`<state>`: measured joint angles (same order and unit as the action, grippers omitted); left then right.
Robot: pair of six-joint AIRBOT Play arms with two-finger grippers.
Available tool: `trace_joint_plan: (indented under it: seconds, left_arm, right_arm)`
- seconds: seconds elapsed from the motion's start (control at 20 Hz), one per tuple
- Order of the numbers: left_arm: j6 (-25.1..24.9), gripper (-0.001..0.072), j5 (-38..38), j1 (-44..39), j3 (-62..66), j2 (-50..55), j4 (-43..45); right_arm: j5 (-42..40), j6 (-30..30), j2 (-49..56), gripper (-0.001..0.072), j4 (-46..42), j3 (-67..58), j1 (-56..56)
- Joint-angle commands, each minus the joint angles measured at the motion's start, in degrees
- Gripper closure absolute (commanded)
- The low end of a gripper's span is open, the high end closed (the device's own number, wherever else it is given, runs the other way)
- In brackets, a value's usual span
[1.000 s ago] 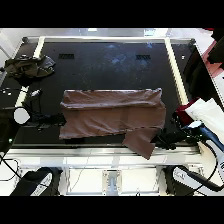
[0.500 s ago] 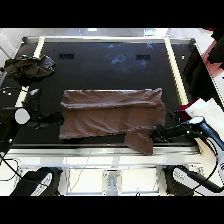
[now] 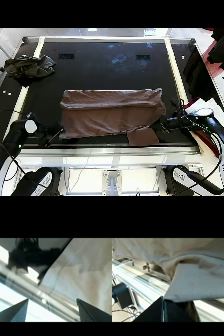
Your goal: Fold the shirts.
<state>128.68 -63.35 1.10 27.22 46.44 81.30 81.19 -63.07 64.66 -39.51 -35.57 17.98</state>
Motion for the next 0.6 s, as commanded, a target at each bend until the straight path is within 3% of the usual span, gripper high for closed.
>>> trace_joint_plan:
  seconds: [0.0, 0.45, 0.5, 0.55]
  left_arm:
    - [4.1, 0.0012, 0.1, 0.3, -3.5, 0.1, -2.9]
    - [8.0, 0.0014, 10.3, 0.3, -4.7, 0.1, -3.2]
    - [8.0, 0.0023, 10.6, 0.3, -4.7, 0.1, -3.1]
    - [8.0, 0.0103, 10.8, 0.3, -4.7, 0.1, -3.0]
  right_arm:
    - [0.4, 1.7, 0.0, 0.0678, 0.8, -0.3, 0.0]
    - [0.8, 1.7, 0.0, 0.0679, 1.2, -0.3, 0.0]
    - [0.8, 1.7, 0.0, 0.0679, 1.2, -0.3, 0.0]
    - [0.8, 1.7, 0.0, 0.0679, 1.2, -0.3, 0.0]
